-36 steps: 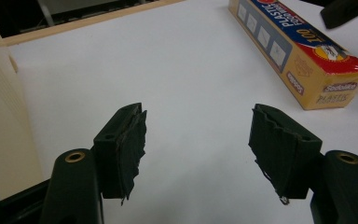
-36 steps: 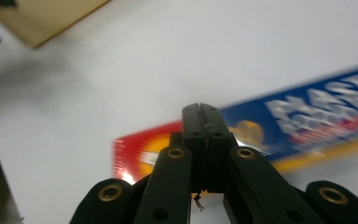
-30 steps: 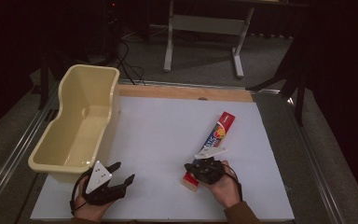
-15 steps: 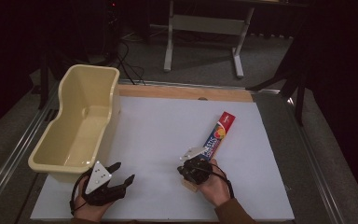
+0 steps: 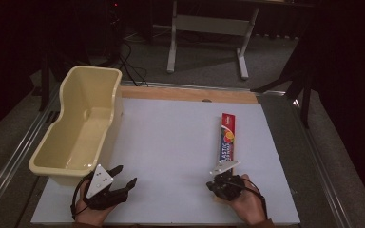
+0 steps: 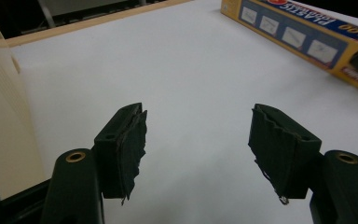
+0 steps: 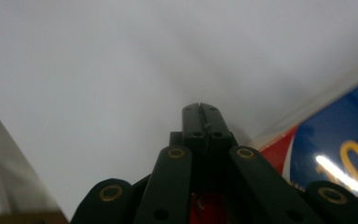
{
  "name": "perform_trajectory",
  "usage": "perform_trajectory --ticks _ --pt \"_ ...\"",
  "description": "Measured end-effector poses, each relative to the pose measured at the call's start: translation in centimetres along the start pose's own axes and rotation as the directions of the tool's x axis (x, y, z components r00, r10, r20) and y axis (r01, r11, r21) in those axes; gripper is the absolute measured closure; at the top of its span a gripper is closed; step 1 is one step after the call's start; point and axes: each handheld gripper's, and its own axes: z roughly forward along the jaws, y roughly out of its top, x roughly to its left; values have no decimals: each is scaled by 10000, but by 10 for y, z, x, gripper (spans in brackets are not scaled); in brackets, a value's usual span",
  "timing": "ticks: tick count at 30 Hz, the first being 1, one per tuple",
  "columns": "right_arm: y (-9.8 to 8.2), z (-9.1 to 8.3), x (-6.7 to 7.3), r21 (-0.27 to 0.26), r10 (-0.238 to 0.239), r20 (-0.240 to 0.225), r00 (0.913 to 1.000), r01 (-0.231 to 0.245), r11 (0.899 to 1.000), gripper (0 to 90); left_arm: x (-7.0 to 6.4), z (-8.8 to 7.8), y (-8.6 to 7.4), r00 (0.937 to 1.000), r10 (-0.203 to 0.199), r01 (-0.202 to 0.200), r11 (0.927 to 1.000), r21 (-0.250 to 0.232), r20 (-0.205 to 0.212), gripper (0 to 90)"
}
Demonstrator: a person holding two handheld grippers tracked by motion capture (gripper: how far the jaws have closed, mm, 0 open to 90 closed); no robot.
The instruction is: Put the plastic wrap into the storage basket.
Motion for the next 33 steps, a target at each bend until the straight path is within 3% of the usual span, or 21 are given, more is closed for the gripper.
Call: perform_trajectory --ticks 6,12,14,15,19,24,27,33 --pt "-37 -25 -27 151 890 577 9944 -900 9958 900 0 1 0 10000 15 -15 10000 31 8 358" --pt "-68 -46 -59 275 1874 1551 9700 -1938 9806 900 0 1 0 10000 13 -13 10000 28 1 358" --pt "-73 -50 -66 208 2068 1389 9685 -2116 9771 900 -1 2 0 10000 16 -16 10000 36 -1 358" --pt "-74 -50 -67 127 2009 1243 9717 -2040 9789 894 -1 2 0 10000 22 -22 10000 40 -10 358" --pt "-71 -54 -68 -316 1741 969 9799 -1718 9846 829 -1 2 0 10000 27 -27 10000 46 -20 358" --pt "-55 -61 -74 -1133 1758 859 9807 -1656 9797 682 -1 2 0 10000 24 -24 10000 35 2 357" --pt "-41 -61 -82 -1243 1855 1267 9744 -1700 9776 560 0 2 0 10000 -1 1 10000 5 6 357" --pt "-13 -50 -102 -1058 2022 2032 9580 -1838 9773 453 0 2 0 10000 -24 24 10000 43 17 356"
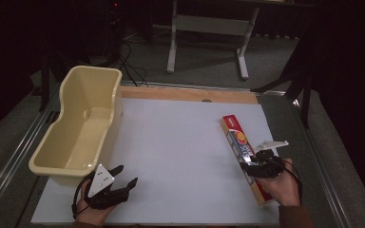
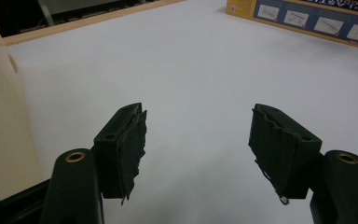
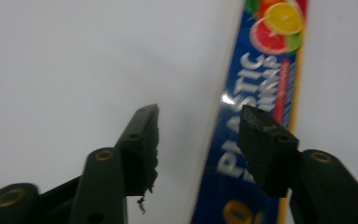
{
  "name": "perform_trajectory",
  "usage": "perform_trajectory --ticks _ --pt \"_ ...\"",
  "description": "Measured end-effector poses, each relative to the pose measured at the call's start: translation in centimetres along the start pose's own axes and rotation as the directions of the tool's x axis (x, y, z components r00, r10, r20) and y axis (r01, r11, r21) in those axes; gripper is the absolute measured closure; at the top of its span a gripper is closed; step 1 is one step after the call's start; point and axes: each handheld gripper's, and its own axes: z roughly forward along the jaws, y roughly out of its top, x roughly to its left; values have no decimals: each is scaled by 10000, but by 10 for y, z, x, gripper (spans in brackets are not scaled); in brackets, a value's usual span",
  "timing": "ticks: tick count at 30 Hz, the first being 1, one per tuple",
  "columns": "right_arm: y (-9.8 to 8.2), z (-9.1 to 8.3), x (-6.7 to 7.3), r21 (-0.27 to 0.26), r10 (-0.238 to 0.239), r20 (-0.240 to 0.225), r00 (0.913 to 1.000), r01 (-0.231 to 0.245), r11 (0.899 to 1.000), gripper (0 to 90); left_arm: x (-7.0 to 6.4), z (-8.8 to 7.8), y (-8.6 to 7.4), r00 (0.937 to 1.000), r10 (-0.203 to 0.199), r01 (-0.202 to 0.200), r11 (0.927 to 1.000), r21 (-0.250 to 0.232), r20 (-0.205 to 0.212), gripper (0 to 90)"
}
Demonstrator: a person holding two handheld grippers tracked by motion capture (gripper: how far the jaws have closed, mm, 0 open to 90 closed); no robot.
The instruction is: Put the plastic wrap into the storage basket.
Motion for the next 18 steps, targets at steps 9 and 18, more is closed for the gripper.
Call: perform_trajectory --ticks 9,18 --pt "32 31 -27 1248 393 610 9974 -466 9911 278 1 0 0 10000 -4 4 10000 -8 14 356" --pt "46 56 -46 2754 1085 141 9940 -1082 9552 256 1 0 0 10000 -36 36 10000 14 25 356"
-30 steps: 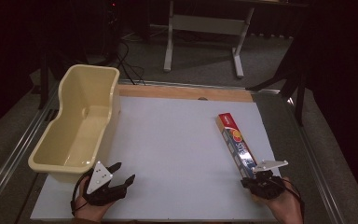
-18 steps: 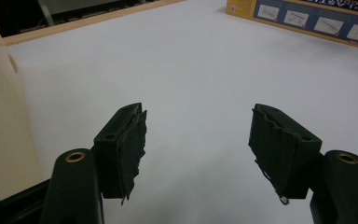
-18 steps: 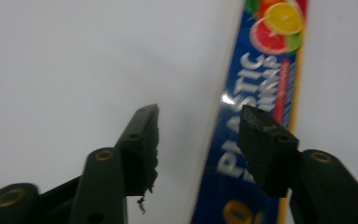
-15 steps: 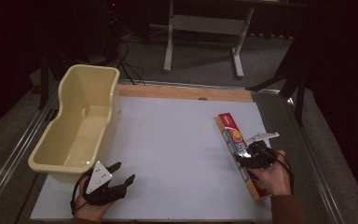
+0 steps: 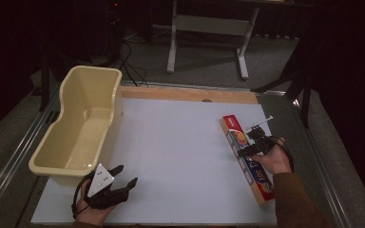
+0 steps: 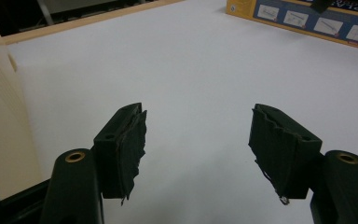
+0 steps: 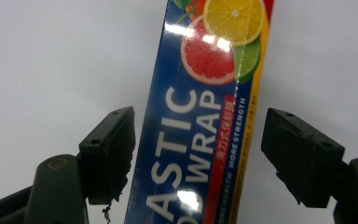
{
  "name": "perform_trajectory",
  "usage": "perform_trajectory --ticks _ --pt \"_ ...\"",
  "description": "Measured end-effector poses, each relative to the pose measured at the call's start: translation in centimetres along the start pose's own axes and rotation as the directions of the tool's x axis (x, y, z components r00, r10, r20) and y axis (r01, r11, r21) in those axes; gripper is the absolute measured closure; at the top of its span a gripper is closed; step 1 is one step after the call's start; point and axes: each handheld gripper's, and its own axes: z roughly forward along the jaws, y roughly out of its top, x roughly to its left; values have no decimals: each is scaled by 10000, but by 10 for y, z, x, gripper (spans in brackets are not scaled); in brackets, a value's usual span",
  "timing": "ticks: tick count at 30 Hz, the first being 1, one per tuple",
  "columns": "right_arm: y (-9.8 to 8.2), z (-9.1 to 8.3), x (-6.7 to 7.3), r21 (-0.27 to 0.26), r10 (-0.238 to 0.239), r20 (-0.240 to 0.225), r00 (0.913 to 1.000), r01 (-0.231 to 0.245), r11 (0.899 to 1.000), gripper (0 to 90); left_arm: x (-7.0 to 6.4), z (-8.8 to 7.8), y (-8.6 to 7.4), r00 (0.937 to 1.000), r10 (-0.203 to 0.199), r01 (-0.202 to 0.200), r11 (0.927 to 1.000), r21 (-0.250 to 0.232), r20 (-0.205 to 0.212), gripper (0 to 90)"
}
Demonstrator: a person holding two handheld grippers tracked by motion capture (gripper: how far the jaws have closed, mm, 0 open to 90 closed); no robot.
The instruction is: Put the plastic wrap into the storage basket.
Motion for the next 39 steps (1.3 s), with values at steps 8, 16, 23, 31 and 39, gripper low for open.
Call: perform_trajectory --ticks 8,16,23,31,39 --pt "14 20 -2 1372 87 -297 9995 -46 9905 281 0 -1 0 10000 -2 2 10000 -20 7 355" --pt "19 30 -4 2076 332 -303 9990 -262 9779 325 0 -1 0 10000 16 -16 10000 -7 16 355" --pt "25 34 -4 2866 775 -162 9969 -696 9555 352 0 -1 0 10000 18 -18 10000 -9 13 356" --pt "30 32 1 3292 942 415 9947 -1026 9387 409 1 -1 0 10000 10 -10 10000 -28 10 356" --pt "23 28 1 3246 1098 190 9938 -1100 9394 413 0 0 0 10000 -4 4 10000 -13 -5 356"
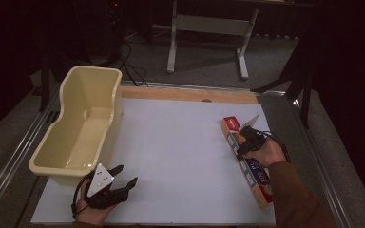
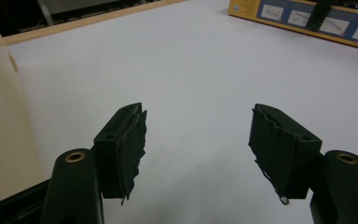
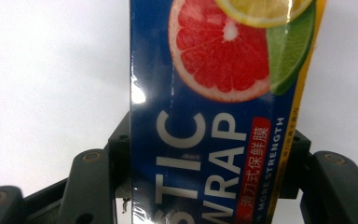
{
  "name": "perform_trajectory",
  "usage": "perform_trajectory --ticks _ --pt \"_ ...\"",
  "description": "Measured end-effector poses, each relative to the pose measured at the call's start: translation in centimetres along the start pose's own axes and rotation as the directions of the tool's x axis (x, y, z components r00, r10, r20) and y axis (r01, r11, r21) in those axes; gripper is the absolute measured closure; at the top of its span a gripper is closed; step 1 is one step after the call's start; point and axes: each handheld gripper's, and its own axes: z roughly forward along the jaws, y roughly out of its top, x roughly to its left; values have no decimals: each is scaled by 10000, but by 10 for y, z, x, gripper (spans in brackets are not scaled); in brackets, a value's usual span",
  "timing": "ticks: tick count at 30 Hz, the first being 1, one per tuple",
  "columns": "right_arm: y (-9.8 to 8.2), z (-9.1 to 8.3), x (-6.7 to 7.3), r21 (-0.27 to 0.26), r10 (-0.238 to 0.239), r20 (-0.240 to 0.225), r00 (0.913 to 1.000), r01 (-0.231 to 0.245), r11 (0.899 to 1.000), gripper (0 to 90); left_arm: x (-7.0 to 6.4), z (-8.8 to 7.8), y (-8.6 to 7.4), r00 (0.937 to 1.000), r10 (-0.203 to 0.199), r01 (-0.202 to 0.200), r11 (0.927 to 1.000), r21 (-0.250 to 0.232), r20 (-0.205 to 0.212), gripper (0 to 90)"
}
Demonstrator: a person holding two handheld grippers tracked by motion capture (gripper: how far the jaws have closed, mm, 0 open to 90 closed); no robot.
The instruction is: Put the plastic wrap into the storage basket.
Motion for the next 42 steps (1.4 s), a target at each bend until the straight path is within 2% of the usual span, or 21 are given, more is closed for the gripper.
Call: perform_trajectory --ticks 3,6,10,15,22,27,28,29,30,31,32,33,34,35,36,37,38,39,40,41,42 --pt "-6 -2 3 0 106 -68 9999 -106 9999 413 0 0 0 10000 7 -7 10000 0 -7 356" --pt "-13 -4 4 -92 164 -418 9990 -168 9998 413 0 0 0 10000 10 -10 10000 4 -6 356" --pt "-21 -11 11 -496 249 -814 9964 -290 9983 413 0 0 0 10000 10 -10 10000 1 -9 356" --pt "-26 -16 19 -693 287 -1076 9938 -363 9969 413 0 0 0 10000 9 -9 10000 2 -8 356" --pt "-33 -29 38 -1191 -109 -1839 9829 -113 9928 414 0 0 0 10000 18 -18 10000 1 0 356" --pt "-36 -36 56 -1617 -495 -2628 9636 66 9868 414 0 0 0 10000 2 -2 10000 -29 6 356" --pt "-37 -37 63 -1779 -627 -2898 9550 106 9840 414 0 0 0 10000 3 -3 10000 -36 6 356" --pt "-37 -37 63 -1779 -627 -2898 9550 106 9840 414 0 0 0 10000 -5 5 10000 -47 7 356" --pt "-37 -40 69 -2002 -661 -3312 9412 -17 9797 414 0 0 0 10000 3 -3 10000 -33 11 356" --pt "-37 -40 69 -2002 -661 -3312 9412 -17 9797 414 0 0 0 10000 7 -6 10000 -34 9 356" --pt "-36 -41 74 -2142 -641 -3715 9262 -183 9766 414 0 0 0 10000 -3 4 10000 -47 11 356" --pt "-36 -42 76 -2239 -665 -3919 9176 -251 9743 414 0 0 0 10000 -3 4 10000 -47 11 356" --pt "-36 -43 78 -2309 -678 -4070 9109 -308 9725 414 0 -1 0 10000 0 0 10000 -48 9 356" --pt "-36 -43 78 -2309 -678 -4070 9109 -308 9725 414 0 -1 0 10000 -11 11 10000 -54 7 356" --pt "-34 -46 84 -2488 -719 -4391 8956 -442 9676 414 0 -1 0 10000 -9 9 10000 -55 9 356" --pt "-34 -46 84 -2488 -719 -4391 8956 -442 9676 414 0 -1 0 10000 -9 9 10000 -57 10 356" --pt "-34 -47 86 -2542 -757 -4480 8908 -458 9661 414 0 -1 0 10000 -9 9 10000 -72 23 355" --pt "-33 -48 88 -2600 -761 -4599 8847 -522 9642 414 0 -1 0 10000 0 0 10000 -80 21 355" --pt "-31 -50 93 -2719 -841 -4842 8709 -584 9605 414 0 -1 1 10000 3 -2 9999 -102 25 354" --pt "-31 -50 93 -2719 -841 -4842 8709 -584 9605 414 0 -1 1 10000 3 -2 9999 -102 25 354" --pt "-30 -51 95 -2767 -865 -4936 8654 -620 9590 414 0 -1 1 10000 1 -1 9999 -111 16 354"
